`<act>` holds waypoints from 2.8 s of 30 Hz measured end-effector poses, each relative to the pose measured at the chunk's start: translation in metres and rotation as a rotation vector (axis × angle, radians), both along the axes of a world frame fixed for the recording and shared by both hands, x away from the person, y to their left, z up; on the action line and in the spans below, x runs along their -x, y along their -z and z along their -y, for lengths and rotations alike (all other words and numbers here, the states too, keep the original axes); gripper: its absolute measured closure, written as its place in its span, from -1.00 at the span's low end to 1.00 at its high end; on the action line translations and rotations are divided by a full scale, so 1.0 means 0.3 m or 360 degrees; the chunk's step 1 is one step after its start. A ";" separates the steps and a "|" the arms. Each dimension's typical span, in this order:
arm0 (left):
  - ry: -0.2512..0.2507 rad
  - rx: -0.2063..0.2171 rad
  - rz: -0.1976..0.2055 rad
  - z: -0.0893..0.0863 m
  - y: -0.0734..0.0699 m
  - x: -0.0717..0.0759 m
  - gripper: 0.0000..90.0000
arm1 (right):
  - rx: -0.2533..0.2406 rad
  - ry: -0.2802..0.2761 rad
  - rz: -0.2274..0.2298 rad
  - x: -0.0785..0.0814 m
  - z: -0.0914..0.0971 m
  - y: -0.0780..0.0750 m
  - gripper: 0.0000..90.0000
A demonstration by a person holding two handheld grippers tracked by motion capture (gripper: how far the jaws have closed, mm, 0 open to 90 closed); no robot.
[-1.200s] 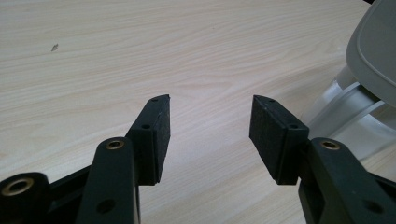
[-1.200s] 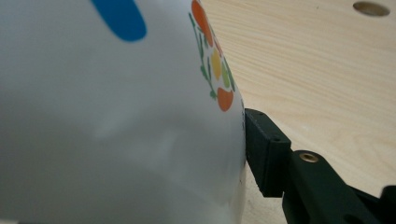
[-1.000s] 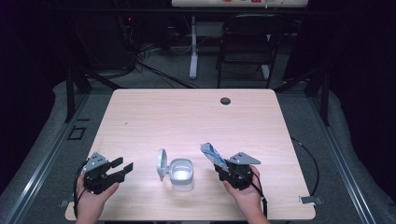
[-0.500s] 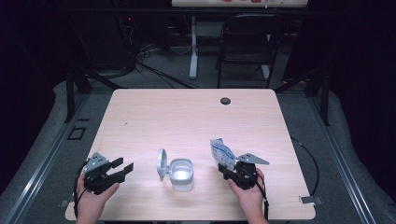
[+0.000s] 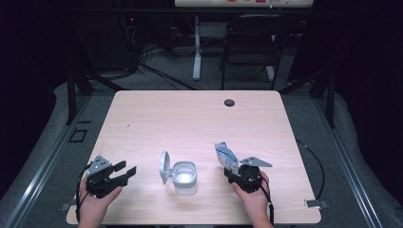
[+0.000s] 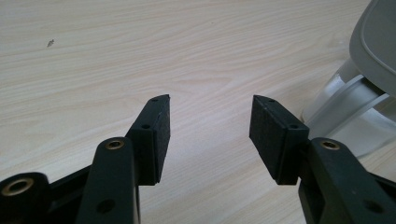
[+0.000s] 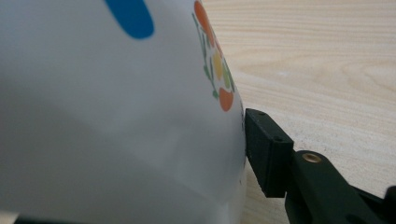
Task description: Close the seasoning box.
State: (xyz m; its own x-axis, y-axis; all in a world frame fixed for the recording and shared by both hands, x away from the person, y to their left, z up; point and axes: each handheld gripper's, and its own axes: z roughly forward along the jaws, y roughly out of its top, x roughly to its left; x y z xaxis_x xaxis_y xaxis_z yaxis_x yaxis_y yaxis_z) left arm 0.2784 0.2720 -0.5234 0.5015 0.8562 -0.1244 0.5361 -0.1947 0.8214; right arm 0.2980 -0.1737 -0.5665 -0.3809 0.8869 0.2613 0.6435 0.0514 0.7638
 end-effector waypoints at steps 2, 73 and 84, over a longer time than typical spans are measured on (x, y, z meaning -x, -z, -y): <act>-0.0002 0.0001 0.0003 0.001 0.002 -0.001 0.08 | 0.0006 0.0002 -0.0016 -0.003 0.003 0.006 0.31; 0.0173 0.0055 0.0062 0.096 -0.066 -0.016 0.17 | 0.0032 -0.0063 0.0046 0.112 0.066 -0.095 -0.03; 0.0242 0.0043 0.0096 0.132 -0.091 0.007 0.34 | 0.0078 -0.0122 -0.0005 0.126 0.074 -0.116 -0.03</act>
State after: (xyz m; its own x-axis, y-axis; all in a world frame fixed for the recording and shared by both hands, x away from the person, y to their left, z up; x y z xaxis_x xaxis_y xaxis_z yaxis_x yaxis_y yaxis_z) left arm 0.2762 0.2324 -0.4961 0.6324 0.7665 -0.1122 0.4518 -0.2473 0.8572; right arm 0.2601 -0.1960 -0.5318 -0.4473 0.8670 0.2197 0.6385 0.1375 0.7572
